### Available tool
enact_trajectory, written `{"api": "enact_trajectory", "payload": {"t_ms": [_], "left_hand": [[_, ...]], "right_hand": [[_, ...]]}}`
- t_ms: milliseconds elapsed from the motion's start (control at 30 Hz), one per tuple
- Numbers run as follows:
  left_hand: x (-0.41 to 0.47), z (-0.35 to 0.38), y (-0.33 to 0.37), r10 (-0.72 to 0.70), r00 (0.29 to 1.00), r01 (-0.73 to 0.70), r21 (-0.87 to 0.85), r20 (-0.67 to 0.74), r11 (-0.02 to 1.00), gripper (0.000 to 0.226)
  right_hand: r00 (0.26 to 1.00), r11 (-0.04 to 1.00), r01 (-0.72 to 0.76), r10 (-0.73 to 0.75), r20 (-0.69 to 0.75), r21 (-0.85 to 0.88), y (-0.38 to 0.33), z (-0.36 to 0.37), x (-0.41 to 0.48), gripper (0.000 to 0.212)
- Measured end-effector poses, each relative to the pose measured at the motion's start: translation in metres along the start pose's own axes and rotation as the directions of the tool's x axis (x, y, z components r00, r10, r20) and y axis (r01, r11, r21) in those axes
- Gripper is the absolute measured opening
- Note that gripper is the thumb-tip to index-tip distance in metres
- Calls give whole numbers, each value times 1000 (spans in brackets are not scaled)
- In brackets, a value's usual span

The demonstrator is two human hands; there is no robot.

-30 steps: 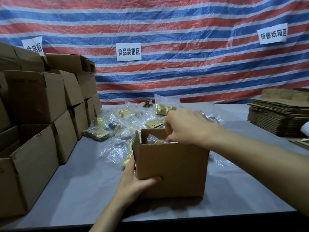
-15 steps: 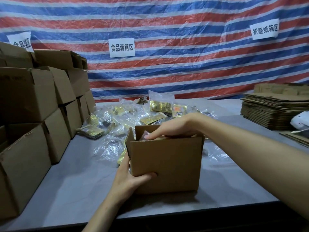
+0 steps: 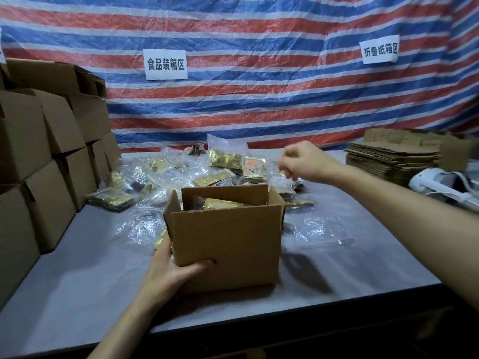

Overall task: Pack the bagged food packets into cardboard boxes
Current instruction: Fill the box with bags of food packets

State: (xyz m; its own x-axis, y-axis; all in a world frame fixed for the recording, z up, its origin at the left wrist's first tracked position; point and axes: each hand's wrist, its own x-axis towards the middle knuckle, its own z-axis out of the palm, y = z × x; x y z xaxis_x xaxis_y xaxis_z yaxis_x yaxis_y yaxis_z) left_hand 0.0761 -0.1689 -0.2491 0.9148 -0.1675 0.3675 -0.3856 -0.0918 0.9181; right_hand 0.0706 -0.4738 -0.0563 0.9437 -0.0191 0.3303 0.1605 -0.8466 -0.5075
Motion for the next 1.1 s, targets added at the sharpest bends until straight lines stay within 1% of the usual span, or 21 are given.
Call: {"api": "enact_trajectory", "payload": {"t_ms": [33,100,133,200,233,267,300,400,467,567,667,767,833,900,1000,1033,1100], "left_hand": [[0,0,0,-5,1000,5,-4,-5,1000,90],[-1,-1,1,-3,1000,3,3,1,1000,91],[-1,-1,2,-2,1000,2,5,9,1000,91],[-2,-2,3,-8,1000,8,-4,15,1000,92],[-2,-2,3,-9,1000,9,-3,12,1000,93],[-2,-2,4,-6,1000,6,1,11,1000,94],[-2,-2,4,-1,1000,1,4,14,1000,94],[-1,-1,5,3,1000,-3,-12,14,1000,94],[-2,1,5,0,1000,1,-29,10,1000,92],[-3,2,6,0,1000,1,-38,16,999,92],[-4,2,6,-11,1000,12,-54,16,998,91],[-4,2,7,-13,1000,15,-63,25,998,89],[-4,3,9,-5,999,6,-58,32,998,87],[-4,3,11,2,999,0,-56,34,998,86],[-4,3,11,6,999,-3,-63,40,998,84],[-4,3,11,8,999,-5,-60,41,998,84],[-3,2,10,2,999,1,-59,46,998,84]], "right_hand": [[999,998,-36,38,28,-46,18,3,-4,21],[975,980,-101,131,178,-169,53,12,-15,11],[946,961,-132,195,259,-242,71,20,-22,16],[858,902,-188,344,381,-389,100,37,-37,38],[818,877,-202,396,417,-437,113,44,-44,48],[800,869,-209,416,433,-449,123,50,-50,54],[804,877,-215,409,432,-430,131,52,-55,56],[844,907,-184,343,412,-378,140,47,-61,44],[873,888,-136,317,371,-439,140,46,-63,32],[910,842,-89,286,300,-531,137,50,-67,20],[940,780,-21,229,254,-625,131,52,-73,17],[949,687,70,177,260,-724,125,56,-77,18],[953,652,106,149,265,-751,117,55,-77,14],[973,651,101,92,210,-752,106,50,-74,9],[999,676,54,-42,35,-735,92,38,-63,7],[998,686,27,-56,-16,-727,88,32,-59,5],[996,699,-38,-34,-86,-714,81,18,-50,11]]}}
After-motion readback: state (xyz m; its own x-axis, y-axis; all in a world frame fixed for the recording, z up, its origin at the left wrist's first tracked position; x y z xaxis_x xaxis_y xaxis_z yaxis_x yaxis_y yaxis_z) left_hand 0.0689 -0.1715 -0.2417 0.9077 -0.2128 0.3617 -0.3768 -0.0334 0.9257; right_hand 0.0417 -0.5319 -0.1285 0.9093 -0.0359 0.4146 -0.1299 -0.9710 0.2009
